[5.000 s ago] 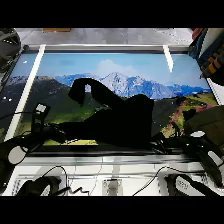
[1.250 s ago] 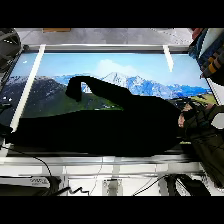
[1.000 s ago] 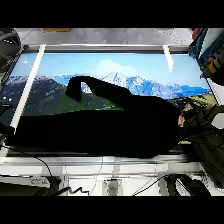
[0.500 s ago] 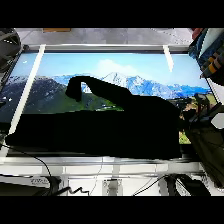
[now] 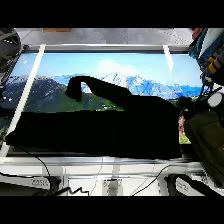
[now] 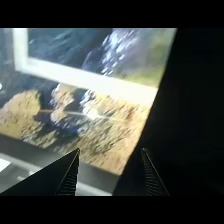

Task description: Fold the clothes and pants, and hang the long-sleeved shirts on hangers.

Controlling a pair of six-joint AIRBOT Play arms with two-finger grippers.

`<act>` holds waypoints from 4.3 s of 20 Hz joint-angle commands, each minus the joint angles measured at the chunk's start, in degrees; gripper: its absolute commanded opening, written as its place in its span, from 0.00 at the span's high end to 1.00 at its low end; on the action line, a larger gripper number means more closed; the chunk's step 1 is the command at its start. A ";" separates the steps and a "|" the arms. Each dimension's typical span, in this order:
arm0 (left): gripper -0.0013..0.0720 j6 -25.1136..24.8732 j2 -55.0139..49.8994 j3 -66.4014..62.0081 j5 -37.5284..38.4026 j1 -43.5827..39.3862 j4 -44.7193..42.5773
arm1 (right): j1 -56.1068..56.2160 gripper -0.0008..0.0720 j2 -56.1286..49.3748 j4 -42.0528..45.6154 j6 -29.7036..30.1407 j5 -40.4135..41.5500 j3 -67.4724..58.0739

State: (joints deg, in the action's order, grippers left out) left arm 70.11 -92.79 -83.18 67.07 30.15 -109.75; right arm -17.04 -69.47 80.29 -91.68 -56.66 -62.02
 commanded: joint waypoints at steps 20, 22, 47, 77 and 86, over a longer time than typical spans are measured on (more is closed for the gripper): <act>0.21 -1.92 -0.07 -0.90 -1.53 -14.10 17.35 | -10.43 0.24 -32.48 -13.51 25.90 -9.55 -16.20; 0.21 -1.95 -0.07 -0.90 -1.55 -15.45 21.42 | -9.57 0.24 -33.79 -17.57 29.03 -9.18 -16.20; 0.38 -1.84 -16.17 -0.90 -37.29 -33.66 54.90 | -8.52 0.97 -32.68 -30.14 35.45 -0.70 -16.20; 0.97 -15.13 -2.34 -0.85 -10.54 -13.27 8.46 | -8.52 0.97 -29.11 -31.23 33.57 7.54 -16.20; 0.97 -14.62 -5.90 -0.87 -10.12 -13.25 -12.59 | -8.52 0.97 -29.11 -28.39 32.22 7.65 -16.20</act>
State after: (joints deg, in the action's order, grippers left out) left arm 55.48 -98.21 -84.05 57.74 16.82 -114.02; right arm -25.58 -98.63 51.24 -59.18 -49.12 -78.19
